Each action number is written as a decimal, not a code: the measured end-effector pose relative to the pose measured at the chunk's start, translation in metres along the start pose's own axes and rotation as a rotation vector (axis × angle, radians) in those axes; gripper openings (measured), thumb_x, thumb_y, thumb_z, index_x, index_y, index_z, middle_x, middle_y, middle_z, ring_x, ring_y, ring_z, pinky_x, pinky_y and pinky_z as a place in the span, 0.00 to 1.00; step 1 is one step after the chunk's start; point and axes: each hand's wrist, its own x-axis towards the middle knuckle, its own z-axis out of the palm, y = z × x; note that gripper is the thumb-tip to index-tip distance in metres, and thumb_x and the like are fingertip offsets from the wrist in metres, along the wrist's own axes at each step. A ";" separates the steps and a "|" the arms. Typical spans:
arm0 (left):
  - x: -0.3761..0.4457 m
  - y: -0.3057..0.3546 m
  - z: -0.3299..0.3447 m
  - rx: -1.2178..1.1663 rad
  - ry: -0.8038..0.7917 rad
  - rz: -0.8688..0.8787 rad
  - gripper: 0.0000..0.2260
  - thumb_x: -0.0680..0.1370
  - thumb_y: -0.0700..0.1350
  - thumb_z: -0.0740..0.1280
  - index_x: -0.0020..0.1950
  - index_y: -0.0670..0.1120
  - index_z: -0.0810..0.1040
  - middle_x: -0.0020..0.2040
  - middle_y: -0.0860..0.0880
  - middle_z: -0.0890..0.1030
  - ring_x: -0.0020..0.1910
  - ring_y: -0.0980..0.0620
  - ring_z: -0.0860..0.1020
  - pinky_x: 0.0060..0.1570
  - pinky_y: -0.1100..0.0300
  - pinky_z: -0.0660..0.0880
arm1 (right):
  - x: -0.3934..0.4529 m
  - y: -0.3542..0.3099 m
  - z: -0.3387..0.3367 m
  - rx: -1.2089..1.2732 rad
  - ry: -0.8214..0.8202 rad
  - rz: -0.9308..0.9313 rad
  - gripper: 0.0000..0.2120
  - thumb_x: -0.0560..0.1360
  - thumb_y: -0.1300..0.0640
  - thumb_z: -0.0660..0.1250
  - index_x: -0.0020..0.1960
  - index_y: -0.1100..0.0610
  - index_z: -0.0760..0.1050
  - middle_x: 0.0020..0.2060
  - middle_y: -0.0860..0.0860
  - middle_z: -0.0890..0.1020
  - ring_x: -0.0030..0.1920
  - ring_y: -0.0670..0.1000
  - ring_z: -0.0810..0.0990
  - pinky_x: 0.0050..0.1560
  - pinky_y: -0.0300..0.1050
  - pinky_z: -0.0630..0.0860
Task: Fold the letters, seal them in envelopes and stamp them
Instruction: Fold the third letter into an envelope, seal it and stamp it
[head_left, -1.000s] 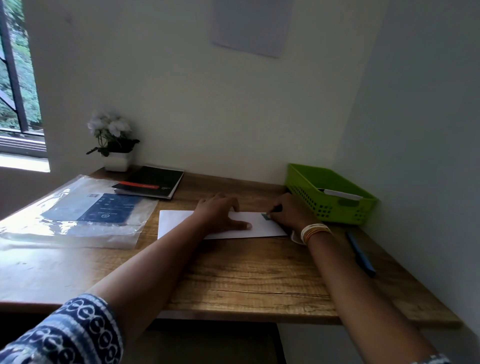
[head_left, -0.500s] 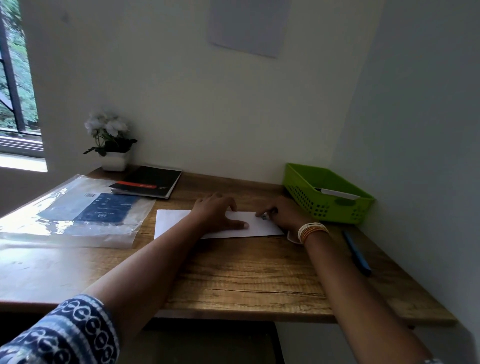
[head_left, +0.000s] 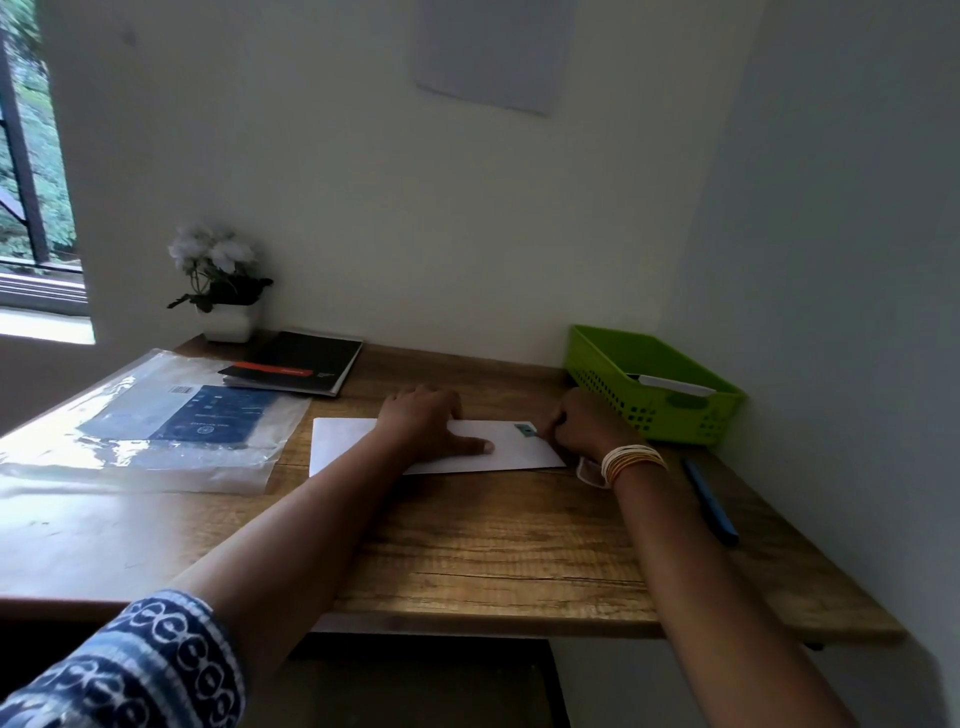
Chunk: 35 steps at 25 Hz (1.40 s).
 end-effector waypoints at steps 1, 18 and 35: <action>-0.001 0.000 0.000 0.018 0.002 -0.027 0.31 0.65 0.71 0.66 0.59 0.51 0.74 0.60 0.48 0.76 0.59 0.47 0.73 0.56 0.51 0.71 | 0.001 0.000 0.001 0.005 -0.005 0.008 0.11 0.72 0.63 0.65 0.47 0.60 0.85 0.48 0.57 0.86 0.48 0.57 0.83 0.52 0.50 0.80; 0.024 0.009 -0.038 -1.400 0.205 -0.514 0.14 0.71 0.38 0.73 0.53 0.36 0.75 0.53 0.37 0.80 0.49 0.39 0.81 0.49 0.43 0.79 | -0.009 -0.048 0.008 0.785 0.312 0.101 0.16 0.74 0.50 0.66 0.56 0.59 0.78 0.50 0.57 0.83 0.50 0.56 0.82 0.47 0.47 0.78; 0.027 0.175 -0.066 -1.356 -0.165 -0.250 0.09 0.78 0.41 0.67 0.47 0.37 0.70 0.32 0.42 0.72 0.15 0.51 0.72 0.12 0.71 0.61 | -0.019 0.055 -0.135 0.750 0.205 0.426 0.26 0.72 0.56 0.72 0.67 0.65 0.71 0.62 0.60 0.77 0.53 0.54 0.76 0.36 0.42 0.71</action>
